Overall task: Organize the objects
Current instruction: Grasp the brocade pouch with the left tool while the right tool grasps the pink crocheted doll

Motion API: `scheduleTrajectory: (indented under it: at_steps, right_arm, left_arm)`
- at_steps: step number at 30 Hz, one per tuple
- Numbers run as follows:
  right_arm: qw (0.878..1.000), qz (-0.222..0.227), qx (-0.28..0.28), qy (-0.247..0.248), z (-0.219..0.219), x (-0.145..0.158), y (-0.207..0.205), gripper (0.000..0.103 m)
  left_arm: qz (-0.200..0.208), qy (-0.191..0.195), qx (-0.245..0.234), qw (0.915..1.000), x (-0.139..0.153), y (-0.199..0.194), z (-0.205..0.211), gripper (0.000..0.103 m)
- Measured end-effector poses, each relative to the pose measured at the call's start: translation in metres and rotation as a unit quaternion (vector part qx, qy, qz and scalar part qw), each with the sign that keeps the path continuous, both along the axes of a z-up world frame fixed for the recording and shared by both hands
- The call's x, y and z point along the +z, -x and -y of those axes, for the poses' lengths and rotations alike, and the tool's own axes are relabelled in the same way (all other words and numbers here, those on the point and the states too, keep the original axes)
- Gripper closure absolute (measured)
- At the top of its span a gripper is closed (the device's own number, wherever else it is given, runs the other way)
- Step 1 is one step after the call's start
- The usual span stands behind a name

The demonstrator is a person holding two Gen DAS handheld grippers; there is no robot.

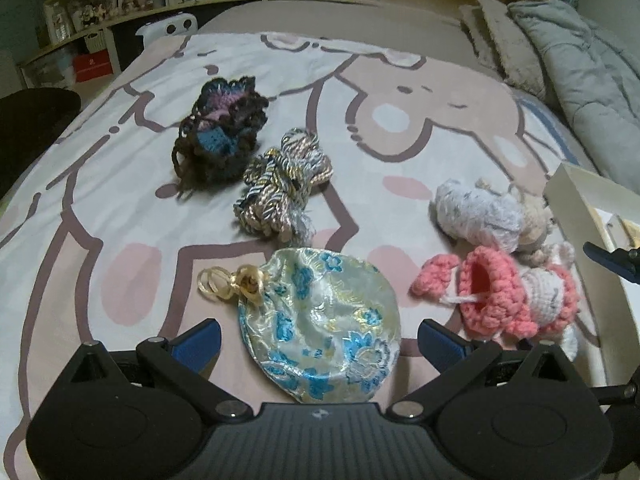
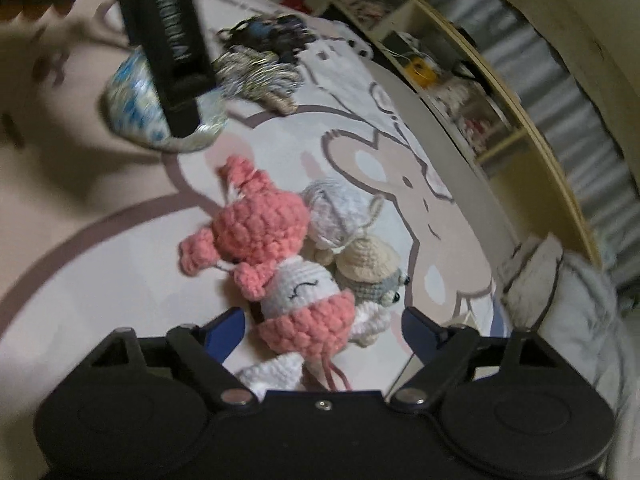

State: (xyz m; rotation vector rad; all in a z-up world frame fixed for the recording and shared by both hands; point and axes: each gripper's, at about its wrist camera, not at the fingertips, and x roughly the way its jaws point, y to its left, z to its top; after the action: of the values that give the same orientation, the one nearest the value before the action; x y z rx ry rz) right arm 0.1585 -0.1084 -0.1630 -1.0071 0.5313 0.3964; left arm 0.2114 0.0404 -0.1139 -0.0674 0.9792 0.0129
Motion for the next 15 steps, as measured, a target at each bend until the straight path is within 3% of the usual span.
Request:
scheduleTrajectory:
  at_steps: [4,7,8,11,15]
  right_arm:
    - [0.999,0.025,0.015,0.017,-0.006,-0.010,0.000,0.023]
    - [1.000,0.019,0.006,0.010,-0.008,-0.010,-0.004,0.025]
    - [1.000,0.013,0.002,0.006,-0.007,-0.009,-0.005,0.027]
    - [0.999,-0.022,-0.016,-0.025,-0.007,-0.004,-0.009,0.047]
    - [0.996,-0.039,-0.052,-0.056,-0.005,0.003,-0.014,0.052]
  left_arm:
    - [-0.014,-0.011,0.007,0.9998,-0.008,-0.004,0.000,0.000]
    - [-0.014,-0.011,0.008,0.9998,-0.011,-0.007,0.000,0.000]
    - [-0.014,-0.011,0.009,0.9998,-0.012,-0.009,0.000,0.000]
    - [-0.011,-0.020,0.007,0.9997,-0.016,-0.012,0.003,0.000]
    - [-0.007,-0.045,-0.010,0.9989,-0.020,-0.011,0.009,0.000]
